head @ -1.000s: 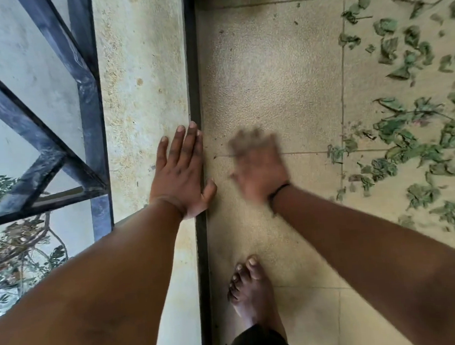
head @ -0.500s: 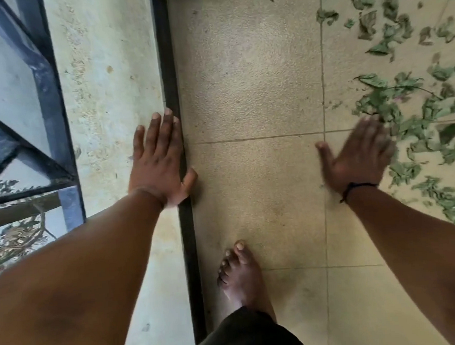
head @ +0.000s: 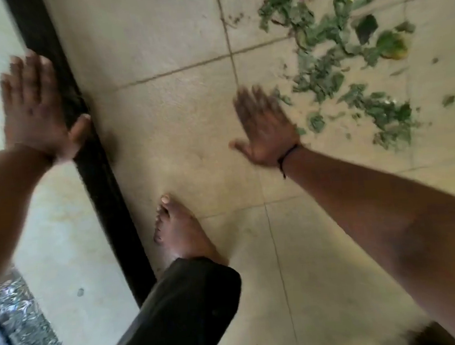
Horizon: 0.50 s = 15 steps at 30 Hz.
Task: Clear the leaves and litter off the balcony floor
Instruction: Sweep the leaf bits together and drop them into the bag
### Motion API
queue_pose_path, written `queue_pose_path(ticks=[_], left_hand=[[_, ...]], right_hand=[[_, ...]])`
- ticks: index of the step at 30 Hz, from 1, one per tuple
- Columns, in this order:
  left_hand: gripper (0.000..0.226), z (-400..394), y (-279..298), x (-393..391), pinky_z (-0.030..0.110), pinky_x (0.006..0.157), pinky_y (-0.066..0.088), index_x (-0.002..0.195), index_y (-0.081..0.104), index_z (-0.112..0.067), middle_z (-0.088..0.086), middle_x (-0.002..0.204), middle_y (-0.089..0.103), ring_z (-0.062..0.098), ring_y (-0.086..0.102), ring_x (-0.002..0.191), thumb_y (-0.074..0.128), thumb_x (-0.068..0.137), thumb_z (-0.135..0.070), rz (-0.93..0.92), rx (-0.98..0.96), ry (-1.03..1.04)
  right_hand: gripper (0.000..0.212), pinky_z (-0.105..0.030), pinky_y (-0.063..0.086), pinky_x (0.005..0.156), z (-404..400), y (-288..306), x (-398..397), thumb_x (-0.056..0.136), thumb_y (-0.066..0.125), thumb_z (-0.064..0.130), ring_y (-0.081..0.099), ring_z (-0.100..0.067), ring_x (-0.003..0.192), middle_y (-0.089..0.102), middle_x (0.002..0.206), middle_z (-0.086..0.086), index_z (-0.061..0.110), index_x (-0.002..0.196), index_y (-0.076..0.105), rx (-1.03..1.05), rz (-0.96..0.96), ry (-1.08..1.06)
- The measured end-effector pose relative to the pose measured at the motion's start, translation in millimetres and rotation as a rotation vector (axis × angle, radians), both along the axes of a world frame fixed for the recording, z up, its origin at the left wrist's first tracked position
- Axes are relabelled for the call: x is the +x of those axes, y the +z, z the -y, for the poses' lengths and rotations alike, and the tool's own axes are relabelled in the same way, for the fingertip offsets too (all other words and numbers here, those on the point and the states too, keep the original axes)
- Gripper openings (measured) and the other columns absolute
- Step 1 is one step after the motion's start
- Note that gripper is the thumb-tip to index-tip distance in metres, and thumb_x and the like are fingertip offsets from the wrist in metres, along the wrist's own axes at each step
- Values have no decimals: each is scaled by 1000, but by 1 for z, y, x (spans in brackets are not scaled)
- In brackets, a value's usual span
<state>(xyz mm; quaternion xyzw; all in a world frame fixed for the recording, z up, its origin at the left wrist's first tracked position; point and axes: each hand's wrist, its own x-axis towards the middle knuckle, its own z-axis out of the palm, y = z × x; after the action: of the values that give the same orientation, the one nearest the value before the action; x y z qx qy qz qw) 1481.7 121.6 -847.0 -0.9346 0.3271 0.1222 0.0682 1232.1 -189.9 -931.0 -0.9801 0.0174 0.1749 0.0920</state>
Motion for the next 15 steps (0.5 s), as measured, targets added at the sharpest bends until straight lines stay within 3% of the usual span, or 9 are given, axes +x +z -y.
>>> queue_pose_path(ticks=[2,4,5,7,9,12,15], left_hand=[[96,5,-11,-6,61,116,0,152,11,8,29,161,1,49,6,147,50,84,-47,12,64,7],[90,19,-23,-30,66,116,-1,154,8,4,28,161,2,45,3,149,41,92,-53,-30,158,-23],[90,33,-27,-48,61,118,-8,155,7,0,25,162,1,42,2,150,34,94,-59,-69,185,-62],[92,79,-32,-99,37,116,-23,155,11,0,20,163,4,39,5,150,28,93,-65,-147,151,-145],[101,133,-36,-157,28,114,-22,155,12,1,19,163,4,37,4,151,22,86,-72,-226,60,-178],[109,190,-40,-222,40,120,-8,155,2,1,20,164,-4,35,-5,151,25,83,-78,-277,19,-6],[115,225,-46,-287,47,121,-4,154,-7,2,21,162,-13,37,-11,150,30,83,-81,-347,11,441]], right_hand=[[89,-43,-14,117,46,9,-10,95,20,66,-3,-37,149,-3,163,-17,3,155,-1,-65,-58,-202],[91,-48,-7,121,84,13,-29,94,12,69,-5,-37,149,-5,162,-18,1,154,-3,-144,-79,-312],[91,-49,-6,121,96,16,-42,95,12,69,-4,-37,150,-3,162,-18,1,154,-2,-161,-89,-318],[88,-50,-5,119,107,24,-80,96,22,65,8,-38,149,8,162,-19,0,154,8,-116,-26,-277],[86,-51,4,118,102,37,-133,94,28,62,22,-40,146,22,159,-20,-1,152,21,-57,17,-239],[91,-52,9,119,76,48,-224,92,28,67,21,-39,145,23,158,-21,-2,151,23,8,-19,-333],[100,-51,6,119,57,49,-307,87,32,73,16,-38,146,18,158,-24,-4,150,23,-12,-139,-618]])
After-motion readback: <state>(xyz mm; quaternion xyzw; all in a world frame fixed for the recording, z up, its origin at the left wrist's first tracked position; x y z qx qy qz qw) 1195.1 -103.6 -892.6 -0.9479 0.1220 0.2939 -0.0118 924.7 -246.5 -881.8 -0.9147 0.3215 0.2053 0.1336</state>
